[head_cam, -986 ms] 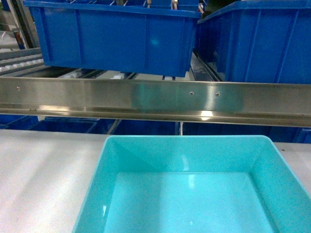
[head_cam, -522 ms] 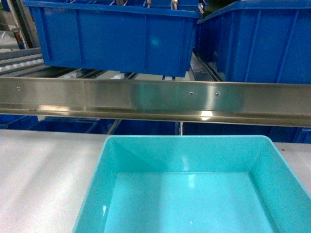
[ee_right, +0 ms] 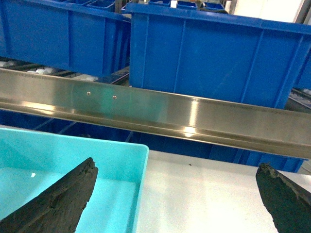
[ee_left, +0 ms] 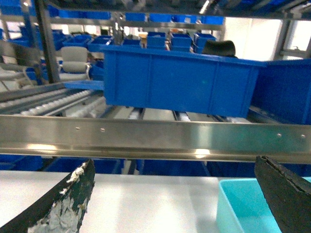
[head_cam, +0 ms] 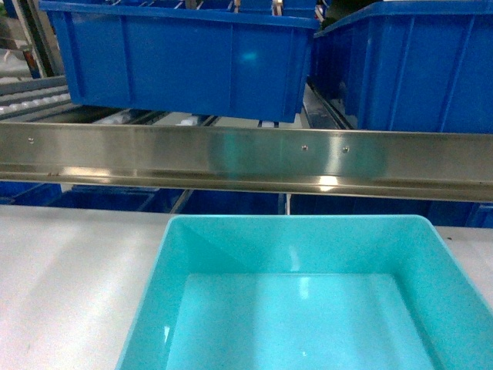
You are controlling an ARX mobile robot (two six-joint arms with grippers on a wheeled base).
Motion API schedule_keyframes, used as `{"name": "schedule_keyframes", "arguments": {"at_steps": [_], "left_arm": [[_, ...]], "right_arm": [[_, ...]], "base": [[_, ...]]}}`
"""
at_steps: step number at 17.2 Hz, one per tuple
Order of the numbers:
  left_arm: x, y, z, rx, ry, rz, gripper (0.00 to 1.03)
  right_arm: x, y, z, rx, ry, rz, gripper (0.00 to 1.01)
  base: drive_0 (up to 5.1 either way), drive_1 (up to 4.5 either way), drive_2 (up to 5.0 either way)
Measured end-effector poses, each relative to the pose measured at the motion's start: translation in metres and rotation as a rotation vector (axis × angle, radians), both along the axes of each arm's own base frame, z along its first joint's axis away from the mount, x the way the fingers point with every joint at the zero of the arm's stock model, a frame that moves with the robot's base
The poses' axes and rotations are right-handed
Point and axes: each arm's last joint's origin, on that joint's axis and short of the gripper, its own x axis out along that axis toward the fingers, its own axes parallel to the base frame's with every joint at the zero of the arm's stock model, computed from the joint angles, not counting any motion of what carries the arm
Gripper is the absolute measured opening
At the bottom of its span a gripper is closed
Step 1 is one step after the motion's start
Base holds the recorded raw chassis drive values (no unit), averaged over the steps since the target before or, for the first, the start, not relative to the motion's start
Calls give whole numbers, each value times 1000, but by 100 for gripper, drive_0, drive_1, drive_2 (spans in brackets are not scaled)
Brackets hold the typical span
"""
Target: Organize blue bins on left shelf correctly
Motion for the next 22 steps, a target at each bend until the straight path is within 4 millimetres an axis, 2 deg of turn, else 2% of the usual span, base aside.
{"name": "schedule_keyframes", "arguments": {"at_steps": [2, 3, 4, 6, 8, 10, 12, 15, 19, 22], "left_arm": [[32, -8, -10, -8, 63, -29, 98], [49, -13, -17, -9, 127, -47, 98], [71, -20, -18, -7, 213, -81, 98], [105, -42, -28, 8, 413, -185, 98], [121, -58, -32, 16, 548, -238, 98], [138, -72, -26, 7, 617, -260, 98], [146, -80, -31, -8, 708, -272, 98], [147, -90, -60, -10, 878, -288, 98], [150, -106, -86, 12, 969, -268, 98], [148, -110, -100, 5, 1018, -239, 98]], "right_arm": [[27, 5, -10, -46, 98, 20, 98], [48, 6, -7, -46, 132, 26, 98], [67, 8, -8, -41, 210, 44, 98], [90, 12, -23, -51, 423, 91, 98], [107, 12, -23, -40, 519, 105, 98], [119, 15, -21, -26, 573, 134, 98], [121, 15, -29, -33, 636, 150, 98], [122, 8, -49, -66, 732, 152, 98], [124, 1, -76, -80, 806, 148, 98], [125, -3, -83, -83, 821, 140, 98]], "base": [[0, 0, 0], [0, 0, 0], [0, 0, 0], [0, 0, 0], [0, 0, 0], [0, 0, 0], [0, 0, 0], [0, 0, 0], [0, 0, 0], [0, 0, 0]]}}
